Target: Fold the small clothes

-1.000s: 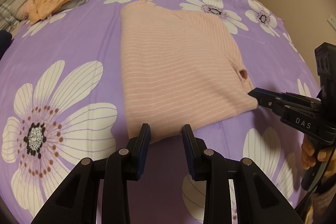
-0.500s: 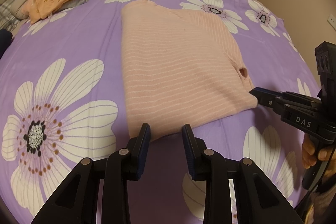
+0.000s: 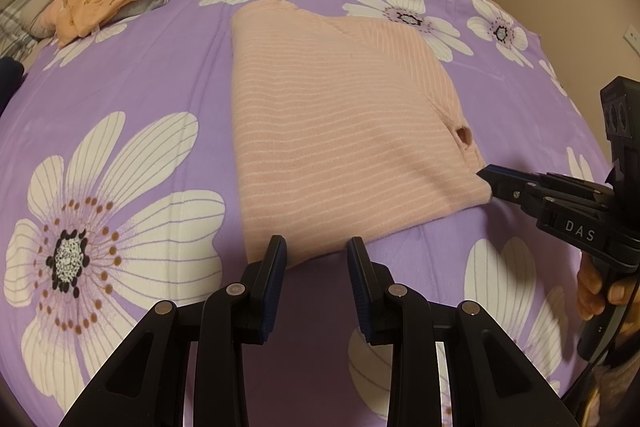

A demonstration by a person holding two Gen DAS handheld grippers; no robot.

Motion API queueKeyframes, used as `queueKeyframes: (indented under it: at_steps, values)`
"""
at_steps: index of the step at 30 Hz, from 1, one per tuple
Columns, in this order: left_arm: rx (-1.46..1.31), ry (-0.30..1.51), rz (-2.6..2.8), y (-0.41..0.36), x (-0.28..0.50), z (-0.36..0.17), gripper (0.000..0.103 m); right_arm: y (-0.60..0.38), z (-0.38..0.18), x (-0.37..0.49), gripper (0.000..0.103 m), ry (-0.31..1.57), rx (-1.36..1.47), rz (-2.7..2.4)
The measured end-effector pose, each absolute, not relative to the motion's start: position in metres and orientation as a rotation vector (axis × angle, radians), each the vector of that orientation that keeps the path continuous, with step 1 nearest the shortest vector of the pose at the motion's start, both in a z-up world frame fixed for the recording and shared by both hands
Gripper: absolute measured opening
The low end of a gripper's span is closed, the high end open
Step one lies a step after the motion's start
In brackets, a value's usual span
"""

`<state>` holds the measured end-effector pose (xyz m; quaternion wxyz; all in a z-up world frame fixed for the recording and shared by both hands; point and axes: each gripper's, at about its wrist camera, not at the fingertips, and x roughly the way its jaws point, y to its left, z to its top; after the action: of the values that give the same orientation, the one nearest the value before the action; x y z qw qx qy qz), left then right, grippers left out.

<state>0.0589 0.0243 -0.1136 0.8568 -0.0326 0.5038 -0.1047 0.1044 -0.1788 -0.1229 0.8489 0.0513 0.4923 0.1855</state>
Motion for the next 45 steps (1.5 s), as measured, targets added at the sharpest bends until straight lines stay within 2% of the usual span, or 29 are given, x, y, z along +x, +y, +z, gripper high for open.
queueKeyframes:
  at_steps: [45]
  values:
    - [-0.054, 1.070, -0.220, 0.0257, 0.0541, -0.1148, 0.031, -0.1794, -0.1228, 0.1042, 0.016, 1.039, 0.105, 0.391]
